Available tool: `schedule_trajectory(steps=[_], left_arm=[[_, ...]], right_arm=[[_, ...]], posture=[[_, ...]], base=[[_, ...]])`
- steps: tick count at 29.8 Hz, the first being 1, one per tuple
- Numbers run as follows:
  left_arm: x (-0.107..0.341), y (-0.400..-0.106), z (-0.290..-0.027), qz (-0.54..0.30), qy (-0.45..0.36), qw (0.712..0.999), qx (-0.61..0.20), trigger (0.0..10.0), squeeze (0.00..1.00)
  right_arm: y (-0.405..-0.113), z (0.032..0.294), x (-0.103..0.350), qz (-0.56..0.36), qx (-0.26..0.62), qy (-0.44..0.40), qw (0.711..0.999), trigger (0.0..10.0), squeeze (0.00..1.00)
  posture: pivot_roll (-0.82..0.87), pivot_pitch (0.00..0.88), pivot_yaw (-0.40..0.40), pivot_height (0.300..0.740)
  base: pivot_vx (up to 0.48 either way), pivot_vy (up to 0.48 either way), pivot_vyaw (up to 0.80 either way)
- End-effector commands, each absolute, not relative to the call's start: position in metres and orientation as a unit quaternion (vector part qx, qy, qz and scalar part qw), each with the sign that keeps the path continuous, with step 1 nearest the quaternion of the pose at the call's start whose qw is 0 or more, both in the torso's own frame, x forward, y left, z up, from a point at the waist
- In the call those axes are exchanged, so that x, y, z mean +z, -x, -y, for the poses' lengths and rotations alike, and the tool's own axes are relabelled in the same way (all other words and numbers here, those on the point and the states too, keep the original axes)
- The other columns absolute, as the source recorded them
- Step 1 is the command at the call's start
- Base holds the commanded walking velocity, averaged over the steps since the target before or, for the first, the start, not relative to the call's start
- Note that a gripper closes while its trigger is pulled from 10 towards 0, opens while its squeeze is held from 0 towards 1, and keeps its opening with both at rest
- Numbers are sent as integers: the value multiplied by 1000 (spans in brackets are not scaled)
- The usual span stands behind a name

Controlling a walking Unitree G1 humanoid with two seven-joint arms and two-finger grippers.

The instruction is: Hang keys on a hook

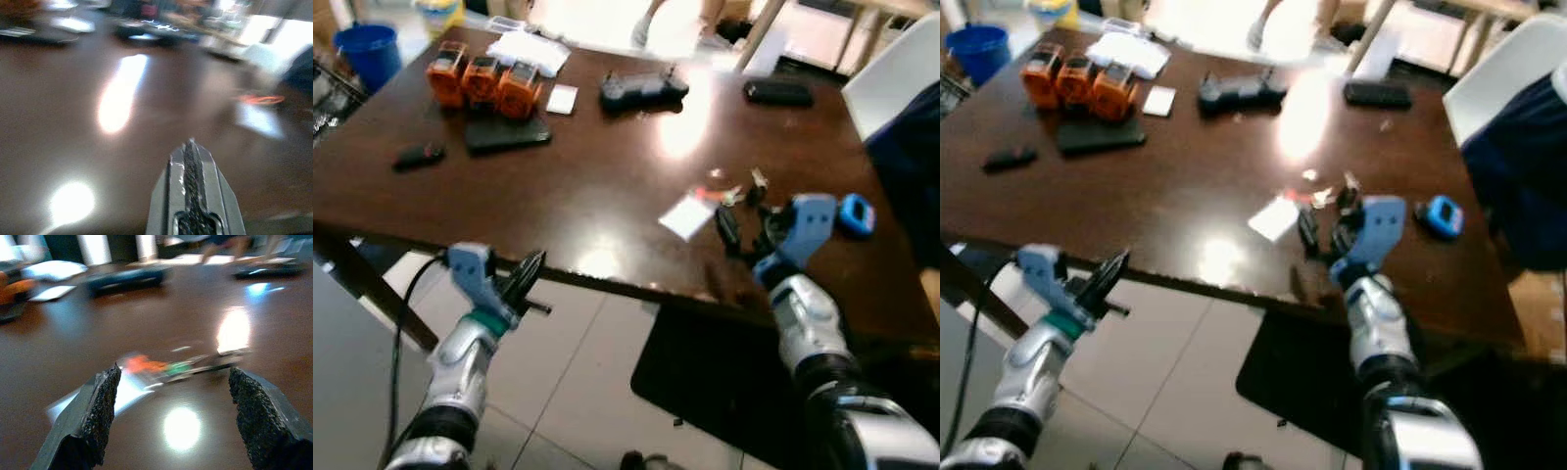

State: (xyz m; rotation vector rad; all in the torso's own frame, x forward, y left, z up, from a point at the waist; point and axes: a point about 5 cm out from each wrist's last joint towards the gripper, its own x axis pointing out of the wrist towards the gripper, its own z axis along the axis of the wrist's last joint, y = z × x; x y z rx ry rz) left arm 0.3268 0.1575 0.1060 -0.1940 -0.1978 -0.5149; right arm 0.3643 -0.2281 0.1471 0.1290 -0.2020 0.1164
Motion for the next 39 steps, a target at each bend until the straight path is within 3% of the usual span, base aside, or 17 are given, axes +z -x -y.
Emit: schedule_trajectory(steps=[1,12,18,25,28,33,39], left_arm=[[102,-321,-158,90,94,956,-263,10000,0],[121,-318,-144,131,86,949,-273,10000,0],[157,-319,-142,202,56,953,-219,10000,0],[166,-324,-146,201,21,960,-192,10000,0],[178,-326,-152,213,11,963,-163,10000,0],[182,-325,-154,216,6,965,-152,10000,0],[223,-308,-185,266,-24,958,-107,10000,0]], right_arm=[[-363,232,148,112,48,-76,990,10000,0],[-361,239,151,117,41,-68,990,10000,0],[-360,242,149,106,57,-61,991,10000,0],[-369,223,153,101,78,-63,990,10000,0],[-377,205,155,84,102,-60,989,10000,0],[-379,202,155,81,108,-60,989,10000,0],[-385,191,171,105,123,-47,986,10000,0]], posture=[[59,85,-14,740],[53,118,-21,740],[24,140,-29,740],[23,120,-3,740],[68,120,21,740],[68,120,21,740],[181,196,61,740]], base=[[0,0,-444],[0,0,-40],[0,0,0],[0,0,0],[0,0,0],[0,0,0],[0,0,0]])
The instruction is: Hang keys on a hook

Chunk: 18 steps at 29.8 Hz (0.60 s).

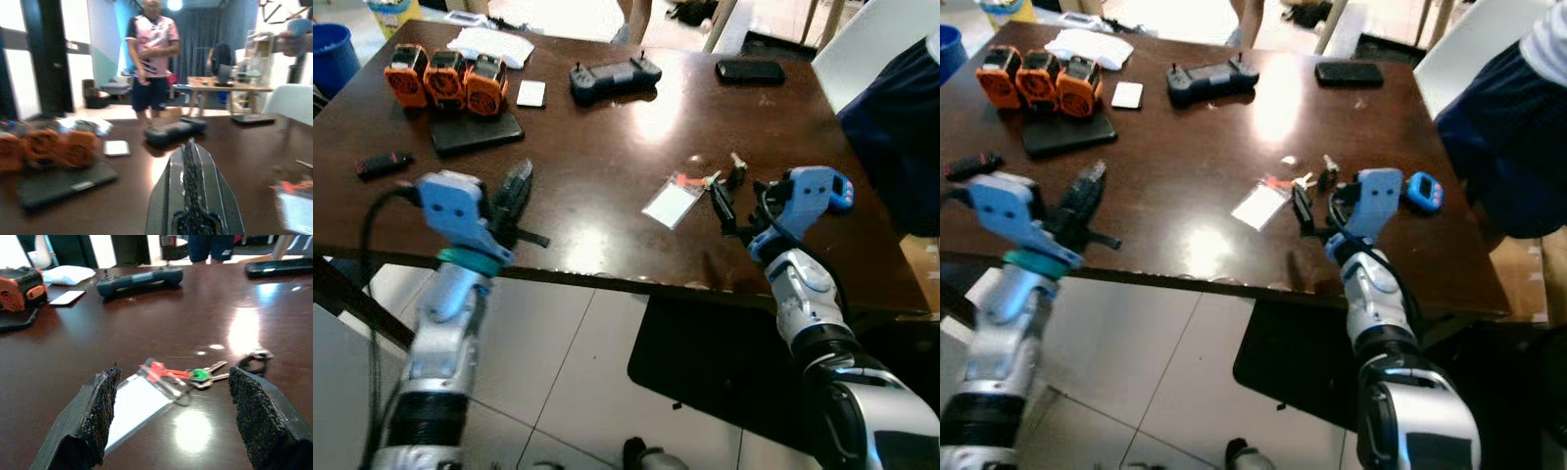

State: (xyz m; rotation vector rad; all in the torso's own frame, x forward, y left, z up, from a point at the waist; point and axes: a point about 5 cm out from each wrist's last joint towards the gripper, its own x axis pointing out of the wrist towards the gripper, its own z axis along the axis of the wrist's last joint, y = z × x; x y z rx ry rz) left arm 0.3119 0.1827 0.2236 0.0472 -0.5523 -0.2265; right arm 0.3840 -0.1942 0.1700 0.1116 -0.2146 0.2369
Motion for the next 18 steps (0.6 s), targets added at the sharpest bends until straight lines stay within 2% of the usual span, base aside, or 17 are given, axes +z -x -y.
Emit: schedule_trajectory(steps=[1,11,18], left_arm=[[226,-306,-186,268,-27,957,-107,10000,0],[233,-300,-178,256,-23,958,-124,10000,0],[234,-295,-174,245,-20,960,-137,10000,0]], right_arm=[[-386,191,172,105,123,-43,986,10000,0],[-389,202,180,108,86,-36,990,10000,0],[-387,229,182,101,32,-32,994,10000,0]], posture=[[181,196,61,740],[193,252,69,740],[188,286,75,740]], base=[[0,0,0],[0,0,0],[0,0,0]])
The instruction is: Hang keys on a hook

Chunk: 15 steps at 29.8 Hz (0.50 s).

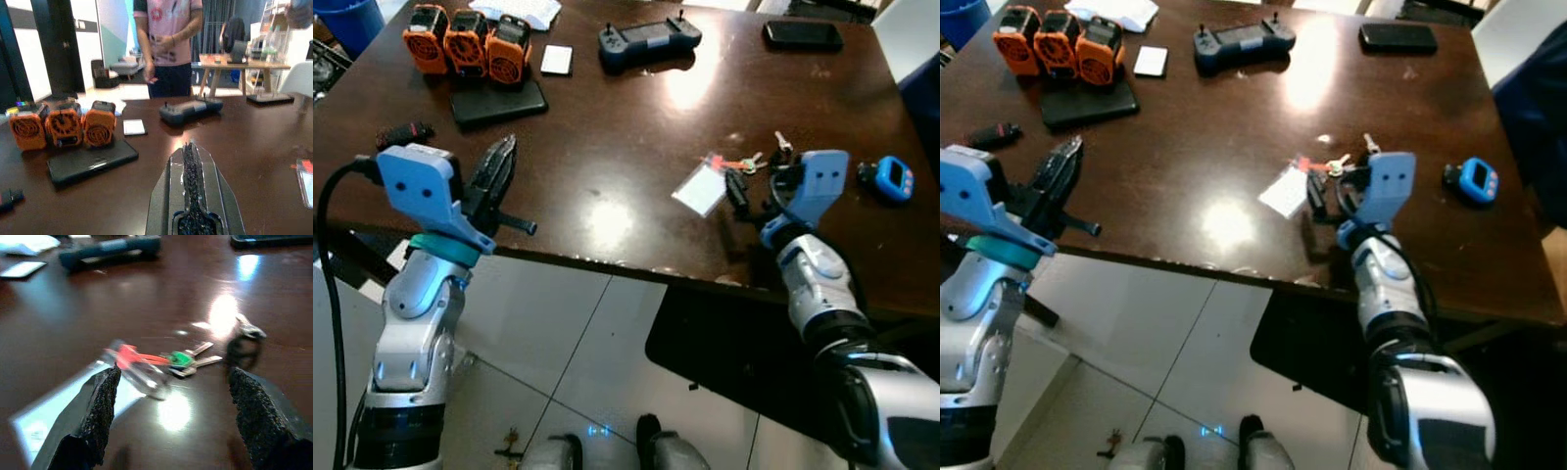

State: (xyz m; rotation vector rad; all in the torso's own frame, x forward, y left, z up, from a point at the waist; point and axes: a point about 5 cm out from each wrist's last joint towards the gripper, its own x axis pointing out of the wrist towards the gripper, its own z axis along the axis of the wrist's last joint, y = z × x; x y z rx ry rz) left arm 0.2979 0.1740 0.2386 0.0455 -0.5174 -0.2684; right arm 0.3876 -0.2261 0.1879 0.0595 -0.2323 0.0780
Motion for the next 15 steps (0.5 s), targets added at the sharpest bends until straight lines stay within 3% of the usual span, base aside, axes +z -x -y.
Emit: schedule_trajectory(steps=[1,3,15], left_arm=[[235,-294,-172,242,-20,959,-143,10000,0],[235,-293,-171,241,-20,959,-147,10000,0],[239,-291,-166,236,-17,959,-155,10000,0]], right_arm=[[-386,231,183,102,29,-30,994,10000,0],[-386,233,184,105,28,-30,994,10000,0],[-389,223,194,133,66,-42,988,10000,0]], posture=[[190,289,78,740],[190,289,78,740],[184,277,70,740]], base=[[0,0,0],[0,0,0],[281,0,0]])
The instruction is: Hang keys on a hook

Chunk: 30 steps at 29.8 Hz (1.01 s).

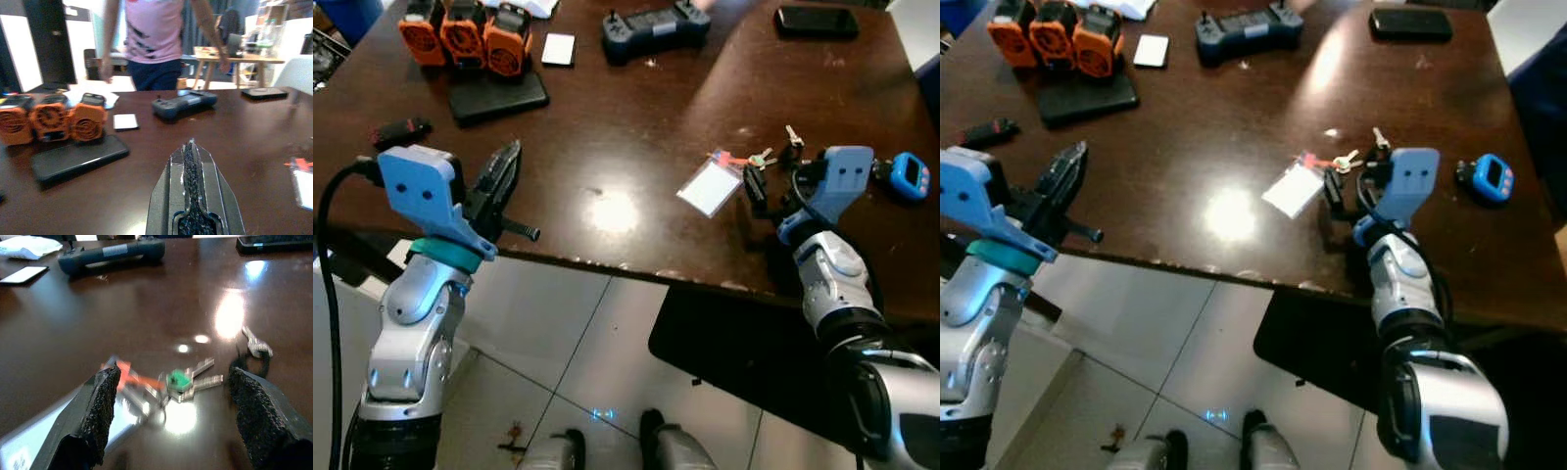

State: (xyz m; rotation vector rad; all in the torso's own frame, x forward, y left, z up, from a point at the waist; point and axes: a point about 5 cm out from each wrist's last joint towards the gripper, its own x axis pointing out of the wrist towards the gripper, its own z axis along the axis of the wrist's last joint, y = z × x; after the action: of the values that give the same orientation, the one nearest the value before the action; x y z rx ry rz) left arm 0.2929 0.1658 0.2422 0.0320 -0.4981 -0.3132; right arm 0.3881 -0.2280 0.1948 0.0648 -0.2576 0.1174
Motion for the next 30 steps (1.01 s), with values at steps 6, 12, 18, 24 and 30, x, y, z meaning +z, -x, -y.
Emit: schedule_trajectory(steps=[6,12,18,24,30], left_arm=[[240,-294,-165,235,-3,960,-151,10000,0],[240,-293,-163,234,-5,960,-155,10000,0],[237,-290,-158,224,0,956,-187,10000,0],[232,-282,-146,204,31,942,-263,10000,0],[227,-275,-139,188,45,925,-328,10000,0]], right_arm=[[-390,214,200,144,97,-43,984,10000,0],[-391,213,200,140,100,-41,984,10000,0],[-390,214,194,124,96,-39,987,10000,0],[-387,226,191,120,71,-50,989,10000,0],[-381,267,201,106,-24,2,994,10000,0]], posture=[[180,264,64,740],[178,261,60,740],[172,258,55,740],[158,250,43,740],[141,228,26,740]], base=[[240,0,0],[0,0,0],[0,0,0],[0,0,0],[0,0,0]])
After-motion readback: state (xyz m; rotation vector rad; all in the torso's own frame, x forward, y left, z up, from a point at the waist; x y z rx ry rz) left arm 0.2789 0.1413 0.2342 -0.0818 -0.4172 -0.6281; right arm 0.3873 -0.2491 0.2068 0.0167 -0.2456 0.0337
